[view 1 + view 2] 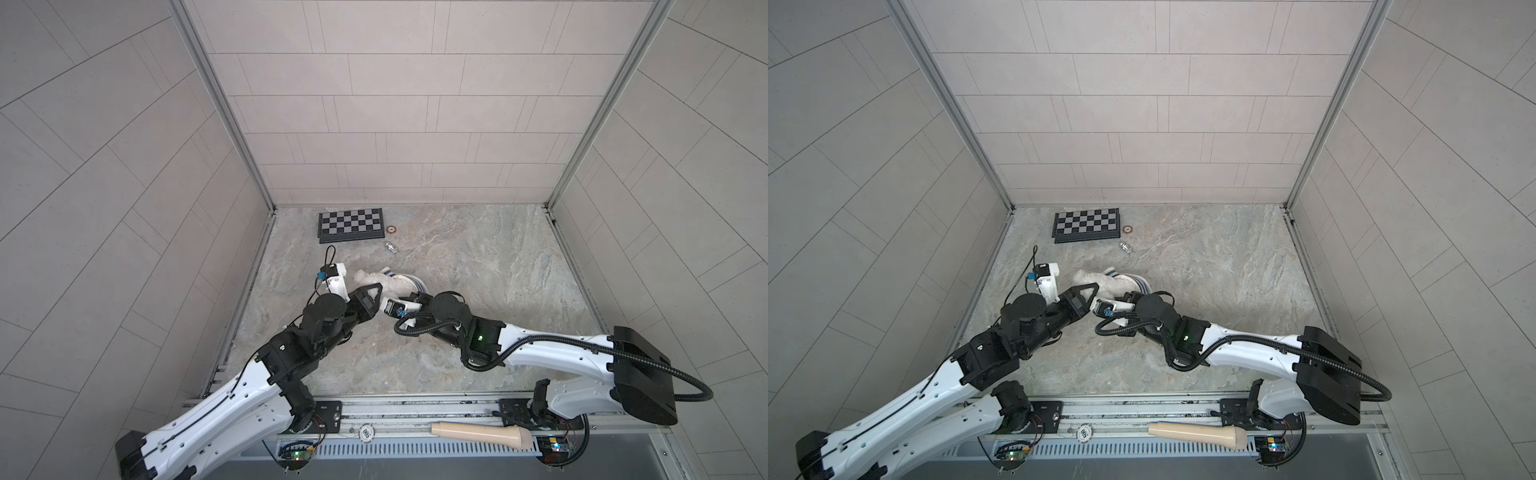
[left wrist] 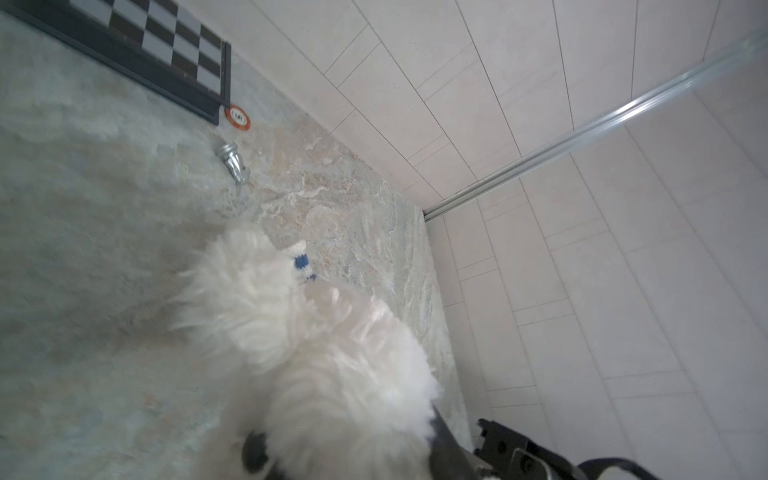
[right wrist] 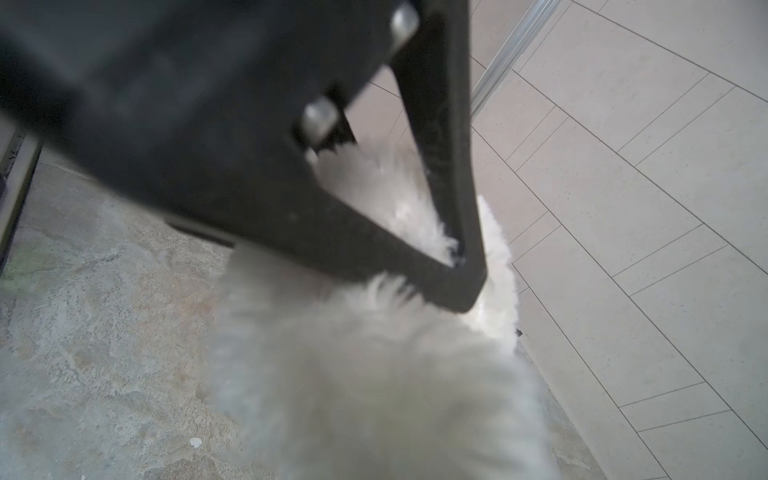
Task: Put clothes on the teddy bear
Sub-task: 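Lift the bear upright with the right gripper while the left gripper opens and withdraws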
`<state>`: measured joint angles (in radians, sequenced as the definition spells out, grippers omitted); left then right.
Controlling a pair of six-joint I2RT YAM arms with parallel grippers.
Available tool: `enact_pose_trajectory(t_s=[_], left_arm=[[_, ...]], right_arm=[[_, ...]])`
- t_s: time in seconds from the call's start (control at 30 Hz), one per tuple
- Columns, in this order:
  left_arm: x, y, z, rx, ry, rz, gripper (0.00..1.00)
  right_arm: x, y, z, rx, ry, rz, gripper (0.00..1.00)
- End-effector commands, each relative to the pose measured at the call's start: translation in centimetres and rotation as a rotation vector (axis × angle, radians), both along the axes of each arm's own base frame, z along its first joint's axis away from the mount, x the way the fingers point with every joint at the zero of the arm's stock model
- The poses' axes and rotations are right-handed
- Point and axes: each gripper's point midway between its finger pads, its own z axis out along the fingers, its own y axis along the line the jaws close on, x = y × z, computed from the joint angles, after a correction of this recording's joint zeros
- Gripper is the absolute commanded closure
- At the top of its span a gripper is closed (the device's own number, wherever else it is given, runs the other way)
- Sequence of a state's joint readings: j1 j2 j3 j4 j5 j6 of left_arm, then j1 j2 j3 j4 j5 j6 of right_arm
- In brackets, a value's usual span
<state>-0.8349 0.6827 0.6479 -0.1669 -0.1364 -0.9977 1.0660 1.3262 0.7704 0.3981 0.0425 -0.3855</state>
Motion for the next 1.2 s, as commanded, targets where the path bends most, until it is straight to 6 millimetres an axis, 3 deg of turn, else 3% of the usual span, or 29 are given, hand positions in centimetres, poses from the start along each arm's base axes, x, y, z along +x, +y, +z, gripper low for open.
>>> enact_pose_trajectory(t_s=[0.0,0.07,0.27,0.47,0.57,0.7,0.87,1.03,1.17], left_arm=[[-0.7,-0.8,2.7,-0.01,-0.112,-0.077,0.44],[-1.0,-1.0,3.2,0.018,-0.156,-0.108,0.36],[-2.6,-0.7,5.8,0.027,-0.355,-0.181,0.28],[-4.4,-1.3,7.3,0.04,-0.522,-0.28,0.22],[-4.5,-1.5,7.6,0.017,-0.534,-0.288,0.25],[-4.1,-1.1,7.1,-0.013,-0.507,-0.25,0.32],[-4.5,-0.2,6.4,-0.054,-0.546,-0.23,0.31],[-5.1,-0.5,5.7,-0.082,-0.58,-0.259,0.24],[-4.9,-0.9,5.1,-0.073,-0.583,-0.273,0.17]], right_arm=[[-0.2,-1.4,1.7,0.08,0.072,0.007,1.0],[0.0,-2.7,2.7,0.149,0.146,0.02,1.0],[0.9,-7.0,6.8,0.397,0.384,0.104,1.0],[-0.4,-8.8,9.3,0.431,0.45,0.212,1.0],[-1.4,-9.5,10.8,0.473,0.417,0.282,1.0],[-2.2,-10.8,13.4,0.591,0.377,0.36,1.0],[-1.9,-12.7,16.7,0.748,0.361,0.442,1.0],[-3.2,-13.5,19.5,0.832,0.345,0.579,1.0],[-3.6,-13.4,20.3,0.837,0.348,0.626,1.0]])
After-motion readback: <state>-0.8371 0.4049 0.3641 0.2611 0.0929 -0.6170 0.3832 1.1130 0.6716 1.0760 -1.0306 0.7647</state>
